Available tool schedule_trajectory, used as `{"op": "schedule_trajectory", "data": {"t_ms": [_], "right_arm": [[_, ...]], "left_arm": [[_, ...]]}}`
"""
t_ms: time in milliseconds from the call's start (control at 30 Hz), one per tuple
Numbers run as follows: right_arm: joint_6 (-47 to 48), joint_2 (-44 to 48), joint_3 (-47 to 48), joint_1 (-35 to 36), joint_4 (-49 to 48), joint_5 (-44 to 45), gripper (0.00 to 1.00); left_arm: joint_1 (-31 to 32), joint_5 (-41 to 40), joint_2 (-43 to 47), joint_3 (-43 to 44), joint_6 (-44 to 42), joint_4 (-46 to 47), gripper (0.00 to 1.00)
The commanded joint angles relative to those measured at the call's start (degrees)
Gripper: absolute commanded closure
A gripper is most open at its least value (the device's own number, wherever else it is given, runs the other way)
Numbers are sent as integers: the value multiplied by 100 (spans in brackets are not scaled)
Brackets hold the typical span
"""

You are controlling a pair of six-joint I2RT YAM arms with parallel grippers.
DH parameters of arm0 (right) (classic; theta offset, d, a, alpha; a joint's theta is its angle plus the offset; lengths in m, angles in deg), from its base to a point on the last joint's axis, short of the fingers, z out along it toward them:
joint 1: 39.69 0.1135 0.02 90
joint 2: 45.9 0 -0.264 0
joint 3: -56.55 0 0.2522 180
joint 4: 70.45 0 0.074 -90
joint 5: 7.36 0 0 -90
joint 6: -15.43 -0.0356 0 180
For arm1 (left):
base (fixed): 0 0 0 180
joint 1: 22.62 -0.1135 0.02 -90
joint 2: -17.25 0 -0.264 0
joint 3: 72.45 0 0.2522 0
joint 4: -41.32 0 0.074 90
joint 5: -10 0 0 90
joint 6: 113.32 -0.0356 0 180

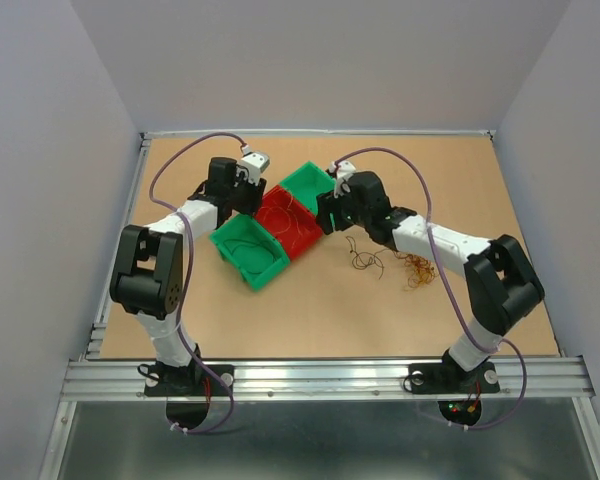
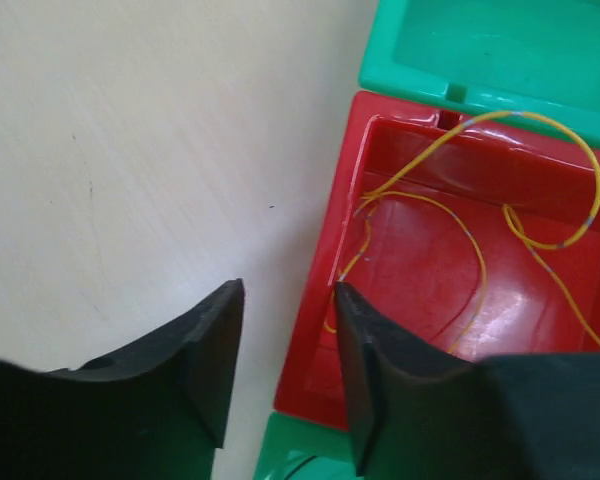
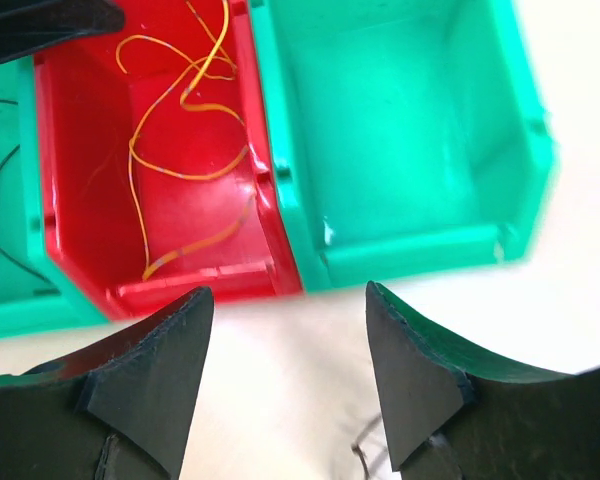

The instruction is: Untangle the cables

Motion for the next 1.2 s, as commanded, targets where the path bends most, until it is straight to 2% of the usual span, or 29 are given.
{"op": "schedule_trajectory", "data": {"t_ms": [0, 33, 100, 133, 200, 267, 367, 433, 467, 533, 567, 633, 800, 967, 1067, 1100, 1167], "right_arm": [[-56, 772, -433, -104, -462, 294, 32], [-65, 1000, -522, -121, -453, 434, 32], [-83, 1212, -706, -148, -444, 601, 31], [-126, 1317, -864, -174, -435, 1150, 30], [-223, 1528, -997, -227, -374, 1585, 19], [-355, 1590, -1015, -393, -59, 1814, 17], [-443, 1634, -962, -438, 530, 2096, 15], [-417, 1661, -971, -438, 716, 1939, 14], [-391, 1670, -971, -438, 742, 1781, 14], [-225, 1591, -971, -429, 830, 1079, 13], [-171, 1556, -954, -438, 865, 676, 11], [-57, 1329, -910, -412, 1058, 463, 10], [154, 537, -577, -254, 1743, 567, 12], [304, -272, -269, -121, 2210, 778, 15], [374, -431, -110, -113, 2333, 760, 49], [374, -379, -101, -113, 2325, 760, 75], [409, 86, -240, -78, 2124, 525, 90]], "left_arm": [[26, -247, -23, 160, -97, -41, 56], [26, -282, 11, 142, -80, -41, 66], [26, -370, 56, 116, -1, -41, 75], [17, -519, 99, 90, 95, -50, 80], [0, -660, 143, 46, 210, -41, 82], [-36, -818, 222, -60, 385, 73, 87], [-62, -977, 267, -121, 492, 231, 88], [-53, -864, 275, -165, 457, 301, 83], [-53, -845, 275, -157, 439, 302, 72], [-53, -819, 302, -183, 404, 337, 59], [-53, -801, 363, -209, 378, 363, 46], [-53, -740, 442, -314, 299, 459, 41], [-53, -555, 557, -350, 149, 442, 40], [-62, -643, 706, -411, 140, 504, 35], [-80, -652, 855, -482, 149, 583, 32], [-80, -652, 890, -508, 158, 600, 32], [-106, -626, 995, -561, 167, 653, 31]]}}
